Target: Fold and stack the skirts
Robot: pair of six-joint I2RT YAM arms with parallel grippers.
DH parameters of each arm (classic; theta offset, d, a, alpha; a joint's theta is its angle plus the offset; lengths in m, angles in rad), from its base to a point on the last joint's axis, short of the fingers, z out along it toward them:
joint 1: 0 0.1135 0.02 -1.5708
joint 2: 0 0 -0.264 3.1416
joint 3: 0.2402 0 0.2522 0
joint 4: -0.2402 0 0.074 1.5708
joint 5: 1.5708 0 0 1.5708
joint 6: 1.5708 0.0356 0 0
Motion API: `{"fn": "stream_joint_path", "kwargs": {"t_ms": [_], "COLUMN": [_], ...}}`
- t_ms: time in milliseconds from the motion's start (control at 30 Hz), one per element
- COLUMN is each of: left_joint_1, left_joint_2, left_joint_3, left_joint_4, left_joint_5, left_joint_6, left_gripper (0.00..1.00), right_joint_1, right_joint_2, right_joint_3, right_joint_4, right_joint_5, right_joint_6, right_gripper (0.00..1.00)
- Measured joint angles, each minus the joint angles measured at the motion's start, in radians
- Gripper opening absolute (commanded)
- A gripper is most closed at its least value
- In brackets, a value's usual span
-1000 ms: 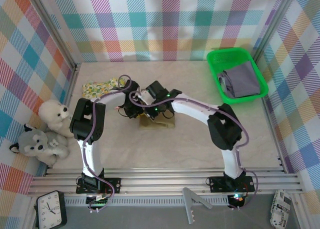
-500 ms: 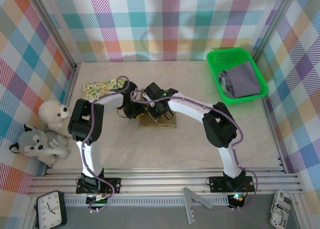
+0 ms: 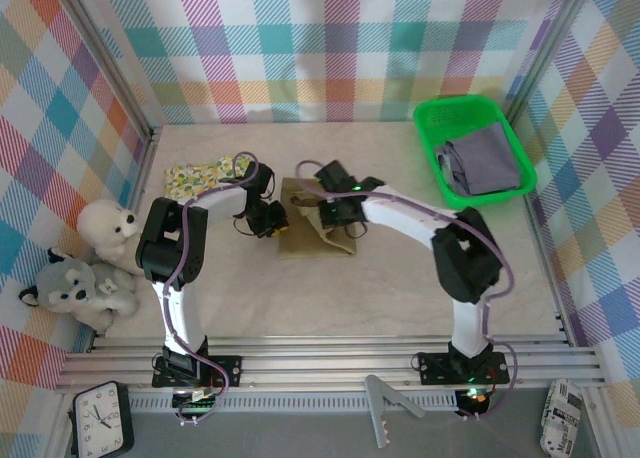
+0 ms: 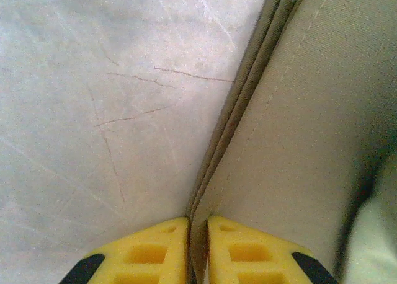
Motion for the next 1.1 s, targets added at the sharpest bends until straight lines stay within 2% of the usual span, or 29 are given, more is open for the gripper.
{"fn": "stream_joint_path", "kwargs": {"t_ms": [200,333,533,800,967,1100], "left_joint_1": [0.012,0.021,0.034,0.04,0.041,0.043], "left_joint_2": [0.002,0.004,0.004,0.004,0.004,0.006], "left_joint_3": [0.0,0.0,-0.008,-0.01,-0.008,-0.004], "left_joint_4": [0.0,0.0,0.006,0.008,0.006,0.002], "left_joint_5": [0.018,0.032,0.056,0.073,0.077,0.079], "left_joint_6": [0.014,0.025,0.036,0.048,0.048,0.051], "left_gripper": [0.14,0.14,0.14,0.14,0.14,0.14], "right_joint_1": [-0.365,-0.437,-0.447,-0.423,-0.287,-0.139], "right_joint_2": [-0.305,-0.331,-0.295,-0.295,-0.284,-0.202], "right_joint_3": [-0.356,-0.497,-0.524,-0.455,-0.304,-0.137], "right_joint_4": [0.155,0.184,0.186,0.205,0.206,0.205], "right_joint_5": [-0.086,-0.116,-0.135,-0.205,-0.24,-0.262], "right_joint_6": [0.132,0.164,0.165,0.131,0.032,-0.055], "right_gripper": [0.0,0.0,0.02,0.03,0.03,0.03]}}
